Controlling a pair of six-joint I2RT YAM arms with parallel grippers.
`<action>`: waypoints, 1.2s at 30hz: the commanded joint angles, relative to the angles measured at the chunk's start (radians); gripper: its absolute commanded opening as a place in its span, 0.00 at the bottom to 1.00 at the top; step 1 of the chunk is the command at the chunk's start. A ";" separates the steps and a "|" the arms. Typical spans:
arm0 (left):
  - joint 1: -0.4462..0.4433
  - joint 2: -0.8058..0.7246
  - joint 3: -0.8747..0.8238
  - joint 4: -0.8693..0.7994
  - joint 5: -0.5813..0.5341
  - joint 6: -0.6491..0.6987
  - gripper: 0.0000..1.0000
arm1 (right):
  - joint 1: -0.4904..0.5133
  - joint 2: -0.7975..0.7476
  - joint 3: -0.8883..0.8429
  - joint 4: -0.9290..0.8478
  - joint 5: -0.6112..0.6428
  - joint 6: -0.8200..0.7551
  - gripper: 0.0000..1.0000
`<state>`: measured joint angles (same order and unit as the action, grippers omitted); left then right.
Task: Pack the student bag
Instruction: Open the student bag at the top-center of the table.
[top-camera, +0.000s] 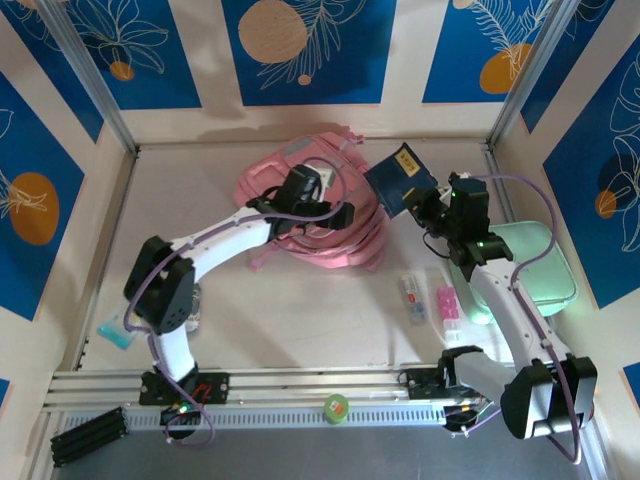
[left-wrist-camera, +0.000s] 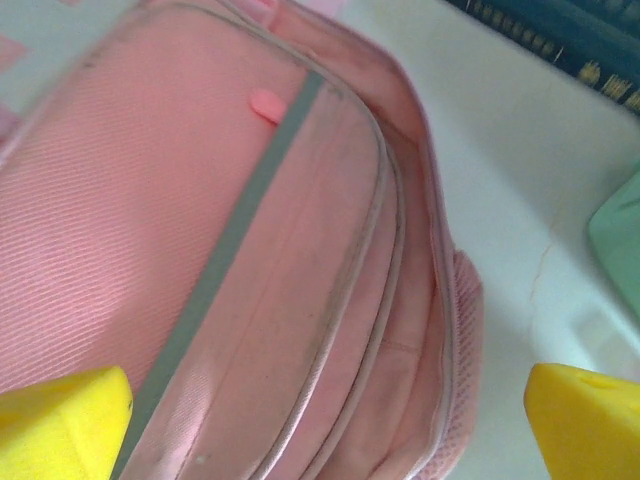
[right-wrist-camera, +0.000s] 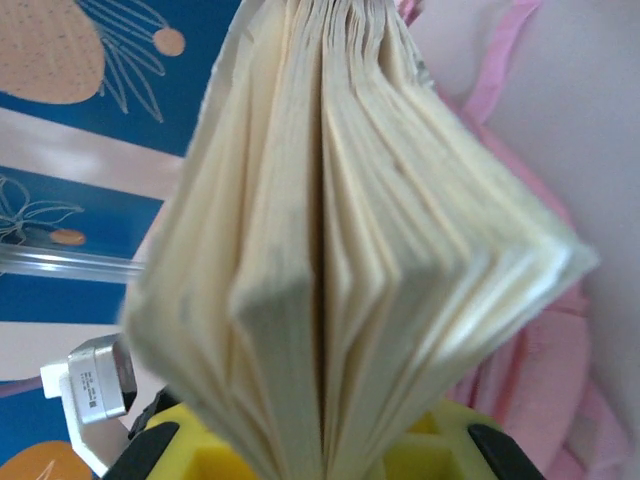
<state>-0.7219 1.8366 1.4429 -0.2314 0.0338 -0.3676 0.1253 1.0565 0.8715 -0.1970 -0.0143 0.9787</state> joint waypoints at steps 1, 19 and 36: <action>-0.047 0.090 0.137 -0.168 -0.104 0.192 0.98 | -0.026 -0.042 -0.014 -0.045 0.025 -0.045 0.05; -0.061 0.463 0.612 -0.563 -0.298 0.297 0.52 | -0.047 -0.068 -0.040 -0.076 0.008 -0.008 0.05; -0.022 0.208 0.557 -0.463 -0.271 0.227 0.00 | -0.092 -0.141 -0.027 -0.160 0.069 -0.038 0.05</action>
<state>-0.7670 2.1757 2.0144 -0.7357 -0.2260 -0.1062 0.0479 0.9367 0.8345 -0.3531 0.0360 0.9676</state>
